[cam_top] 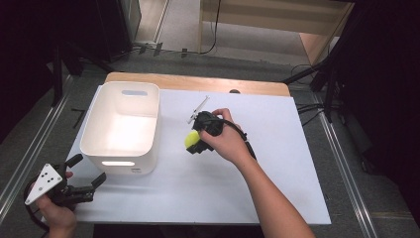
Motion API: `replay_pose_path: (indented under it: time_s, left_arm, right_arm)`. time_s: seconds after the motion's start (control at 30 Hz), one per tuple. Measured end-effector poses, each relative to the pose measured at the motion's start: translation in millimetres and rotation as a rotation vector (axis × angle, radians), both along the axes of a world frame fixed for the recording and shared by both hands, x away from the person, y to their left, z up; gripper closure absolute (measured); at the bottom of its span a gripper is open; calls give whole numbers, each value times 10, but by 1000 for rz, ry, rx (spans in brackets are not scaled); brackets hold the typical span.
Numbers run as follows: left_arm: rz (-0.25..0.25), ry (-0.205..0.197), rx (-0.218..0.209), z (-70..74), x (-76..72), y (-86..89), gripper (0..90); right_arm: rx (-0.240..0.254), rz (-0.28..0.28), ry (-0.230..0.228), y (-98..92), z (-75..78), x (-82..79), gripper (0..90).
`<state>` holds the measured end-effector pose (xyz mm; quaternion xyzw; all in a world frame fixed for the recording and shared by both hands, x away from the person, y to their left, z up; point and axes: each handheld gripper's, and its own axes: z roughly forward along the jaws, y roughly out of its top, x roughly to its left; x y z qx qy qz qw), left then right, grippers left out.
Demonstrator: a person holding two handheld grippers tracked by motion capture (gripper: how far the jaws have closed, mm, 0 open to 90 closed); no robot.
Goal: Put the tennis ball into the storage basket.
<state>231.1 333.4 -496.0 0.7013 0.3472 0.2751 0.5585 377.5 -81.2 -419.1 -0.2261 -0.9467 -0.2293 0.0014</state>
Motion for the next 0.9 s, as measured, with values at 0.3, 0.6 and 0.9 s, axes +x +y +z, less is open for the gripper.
replay_pose_path:
  time_s: [0.3, 0.6, 0.9]
  left_arm:
    - [-3, -1, 2, 0, 0, 0, 0]
    - [-4, -2, -3, -2, 0, -1, 0]
    - [-5, -2, -2, -2, 0, -1, 0]
  right_arm:
    - [3, 14, -6, 78, 79, 11, 240]
    - [2, 33, -4, 178, 142, 19, 241]
    - [24, 55, -1, 250, 249, 27, 241]
